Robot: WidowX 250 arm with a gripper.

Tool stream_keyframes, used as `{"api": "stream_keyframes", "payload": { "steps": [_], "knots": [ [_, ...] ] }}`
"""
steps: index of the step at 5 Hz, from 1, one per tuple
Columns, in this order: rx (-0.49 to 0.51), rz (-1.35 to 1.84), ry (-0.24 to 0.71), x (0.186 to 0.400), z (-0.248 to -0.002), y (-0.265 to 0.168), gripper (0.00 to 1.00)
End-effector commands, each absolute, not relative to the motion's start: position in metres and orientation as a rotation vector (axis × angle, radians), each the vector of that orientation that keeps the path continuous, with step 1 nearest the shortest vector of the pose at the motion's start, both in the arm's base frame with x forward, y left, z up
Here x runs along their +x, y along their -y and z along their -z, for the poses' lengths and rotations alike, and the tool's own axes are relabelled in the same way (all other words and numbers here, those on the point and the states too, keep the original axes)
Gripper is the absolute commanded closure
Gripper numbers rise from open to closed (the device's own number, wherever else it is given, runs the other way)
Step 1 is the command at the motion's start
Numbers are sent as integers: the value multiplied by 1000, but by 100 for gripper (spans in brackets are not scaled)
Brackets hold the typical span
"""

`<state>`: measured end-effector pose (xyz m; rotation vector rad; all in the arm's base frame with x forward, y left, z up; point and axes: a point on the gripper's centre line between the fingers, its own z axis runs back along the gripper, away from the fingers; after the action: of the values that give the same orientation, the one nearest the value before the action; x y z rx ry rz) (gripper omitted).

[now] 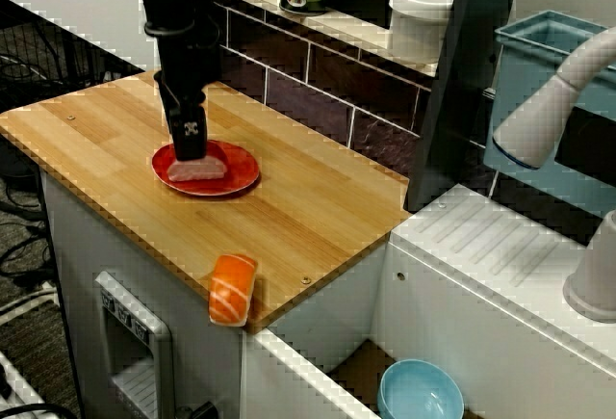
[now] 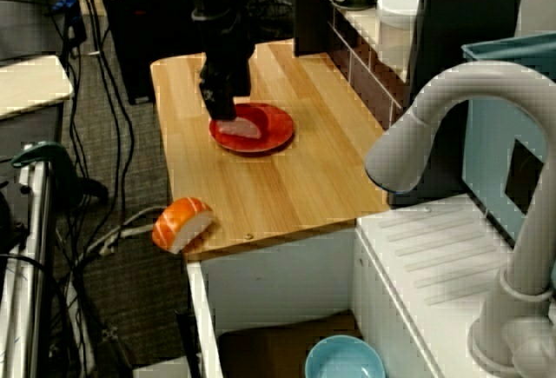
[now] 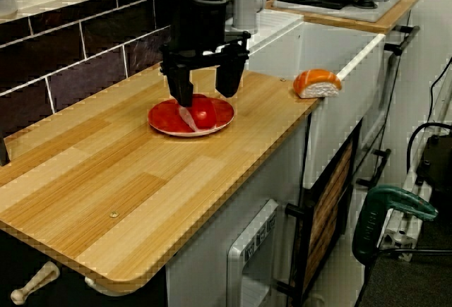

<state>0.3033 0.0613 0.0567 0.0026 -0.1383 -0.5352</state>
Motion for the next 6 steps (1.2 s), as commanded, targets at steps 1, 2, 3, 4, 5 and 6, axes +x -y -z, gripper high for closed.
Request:
{"api": "stream_keyframes", "payload": {
  "steps": [1,2,3,4,5,6],
  "knots": [
    [45,512,166,310,-51,-57,0],
    [52,497,159,310,-45,-56,0],
    [58,449,159,311,-43,-59,100],
    [56,444,145,313,-45,-61,100],
    [36,435,124,315,-51,-58,100],
    [-29,459,82,313,-70,-42,100]
  ]
}}
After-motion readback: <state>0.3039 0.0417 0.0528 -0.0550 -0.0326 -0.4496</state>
